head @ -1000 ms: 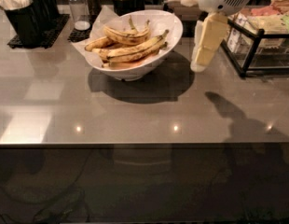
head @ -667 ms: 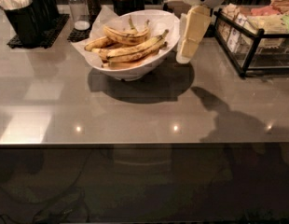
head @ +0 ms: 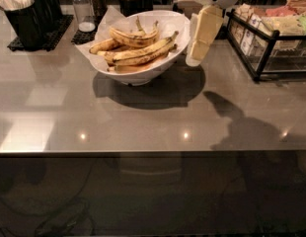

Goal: Pick banana from white bowl

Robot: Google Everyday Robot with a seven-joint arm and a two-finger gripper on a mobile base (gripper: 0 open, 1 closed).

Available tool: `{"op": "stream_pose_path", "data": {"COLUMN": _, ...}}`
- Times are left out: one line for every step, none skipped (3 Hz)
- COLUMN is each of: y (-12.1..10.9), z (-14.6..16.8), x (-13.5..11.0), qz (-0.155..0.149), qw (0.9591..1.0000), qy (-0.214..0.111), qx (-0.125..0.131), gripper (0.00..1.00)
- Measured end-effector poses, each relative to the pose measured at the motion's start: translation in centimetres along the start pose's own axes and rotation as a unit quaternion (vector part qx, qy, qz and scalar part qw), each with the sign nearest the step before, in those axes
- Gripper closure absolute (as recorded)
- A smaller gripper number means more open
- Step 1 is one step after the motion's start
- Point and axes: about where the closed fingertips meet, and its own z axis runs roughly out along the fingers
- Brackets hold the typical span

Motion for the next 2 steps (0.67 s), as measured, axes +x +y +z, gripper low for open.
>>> {"op": "stream_pose_path", "data": {"y": -4.04, "z": 3.35, "x": -1.20, "qz": -0.002, "qw": 0.9998, "qy": -0.021, "qx": -0.007, "gripper": 0.00}}
{"op": "stream_pose_path", "data": {"y": -4.43, "z": 3.35, "x": -1.43, "qz": -0.003, "qw": 0.9997, "qy": -0.024, "qx": -0.004, "gripper": 0.00}}
